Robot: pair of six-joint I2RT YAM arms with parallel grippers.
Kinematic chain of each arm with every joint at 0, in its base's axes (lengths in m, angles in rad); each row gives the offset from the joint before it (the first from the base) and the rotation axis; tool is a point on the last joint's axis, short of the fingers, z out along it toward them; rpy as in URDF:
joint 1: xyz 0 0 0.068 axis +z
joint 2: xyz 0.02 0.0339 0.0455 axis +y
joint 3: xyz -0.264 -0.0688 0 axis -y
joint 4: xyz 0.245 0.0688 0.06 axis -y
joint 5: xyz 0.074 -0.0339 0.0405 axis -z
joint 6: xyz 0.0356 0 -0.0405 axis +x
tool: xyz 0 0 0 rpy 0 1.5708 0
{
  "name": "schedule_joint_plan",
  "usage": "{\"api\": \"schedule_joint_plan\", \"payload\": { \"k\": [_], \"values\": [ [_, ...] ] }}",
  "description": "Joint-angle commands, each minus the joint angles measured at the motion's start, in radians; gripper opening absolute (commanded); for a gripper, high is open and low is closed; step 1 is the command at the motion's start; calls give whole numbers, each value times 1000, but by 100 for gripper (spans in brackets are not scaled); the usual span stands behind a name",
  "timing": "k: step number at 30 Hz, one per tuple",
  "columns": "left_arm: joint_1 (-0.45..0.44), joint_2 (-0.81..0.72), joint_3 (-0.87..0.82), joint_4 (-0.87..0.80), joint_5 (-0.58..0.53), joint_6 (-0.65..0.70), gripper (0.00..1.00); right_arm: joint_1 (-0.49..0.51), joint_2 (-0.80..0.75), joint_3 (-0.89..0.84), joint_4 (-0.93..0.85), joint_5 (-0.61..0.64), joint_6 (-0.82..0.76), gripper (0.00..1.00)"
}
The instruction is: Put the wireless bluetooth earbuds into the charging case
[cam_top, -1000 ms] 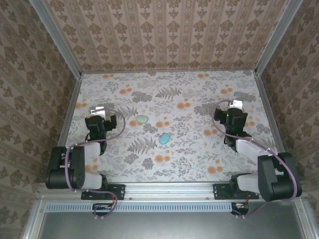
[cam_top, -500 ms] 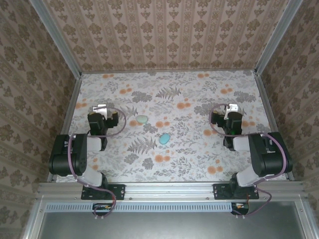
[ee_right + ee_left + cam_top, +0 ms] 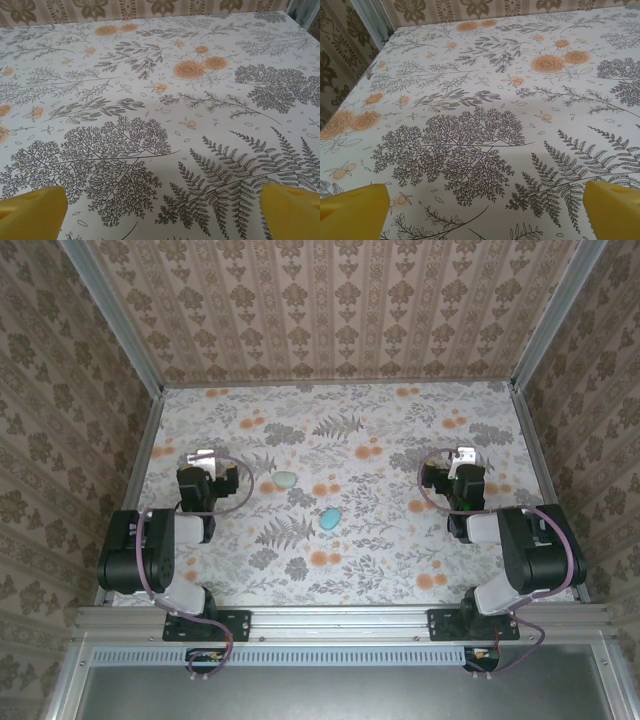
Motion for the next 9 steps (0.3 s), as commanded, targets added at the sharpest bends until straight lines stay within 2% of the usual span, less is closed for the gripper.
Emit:
{"api": "schedule_joint_plan", "payload": {
  "k": [1, 9],
  "values": [
    [8, -3, 18, 0, 12, 14, 100, 6, 0, 24, 25, -14, -8, 100],
    [9, -2, 18, -1, 14, 14, 100, 15, -2, 24, 26, -20, -21, 100]
  ]
}}
